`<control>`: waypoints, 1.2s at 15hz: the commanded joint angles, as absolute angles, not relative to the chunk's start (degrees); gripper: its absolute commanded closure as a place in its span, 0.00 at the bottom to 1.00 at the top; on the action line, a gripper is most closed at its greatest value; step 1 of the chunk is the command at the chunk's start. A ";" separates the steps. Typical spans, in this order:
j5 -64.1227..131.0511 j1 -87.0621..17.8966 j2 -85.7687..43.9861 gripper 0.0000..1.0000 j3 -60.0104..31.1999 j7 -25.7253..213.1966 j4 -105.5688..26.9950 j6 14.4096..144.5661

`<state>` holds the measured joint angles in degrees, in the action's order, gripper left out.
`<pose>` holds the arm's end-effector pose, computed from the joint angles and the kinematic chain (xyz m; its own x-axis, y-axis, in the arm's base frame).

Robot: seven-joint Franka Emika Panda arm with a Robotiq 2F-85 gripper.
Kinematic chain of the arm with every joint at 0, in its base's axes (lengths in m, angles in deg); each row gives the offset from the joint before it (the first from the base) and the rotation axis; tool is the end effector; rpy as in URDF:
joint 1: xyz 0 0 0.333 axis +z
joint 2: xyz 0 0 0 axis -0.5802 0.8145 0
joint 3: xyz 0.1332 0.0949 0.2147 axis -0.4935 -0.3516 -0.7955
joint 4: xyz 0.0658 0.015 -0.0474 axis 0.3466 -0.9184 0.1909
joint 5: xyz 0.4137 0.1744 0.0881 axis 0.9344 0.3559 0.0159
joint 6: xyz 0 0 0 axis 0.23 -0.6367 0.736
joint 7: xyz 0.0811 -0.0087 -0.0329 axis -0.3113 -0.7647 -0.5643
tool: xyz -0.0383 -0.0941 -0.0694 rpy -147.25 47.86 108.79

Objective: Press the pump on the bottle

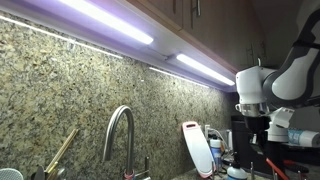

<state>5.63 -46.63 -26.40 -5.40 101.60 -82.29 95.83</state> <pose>0.4995 -0.2208 0.1387 0.9852 -0.1585 0.0659 -0.1713 -0.9337 0.3145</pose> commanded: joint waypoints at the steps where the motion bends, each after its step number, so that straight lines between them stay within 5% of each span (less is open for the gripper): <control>1: 3.90 -45.71 -29.53 1.00 -3.68 100.08 -86.29 103.61; 8: 6.52 -47.49 -30.07 1.00 -4.66 94.86 -90.40 118.00; 18: 8.67 -47.28 -28.48 0.99 -5.78 94.24 -90.04 117.78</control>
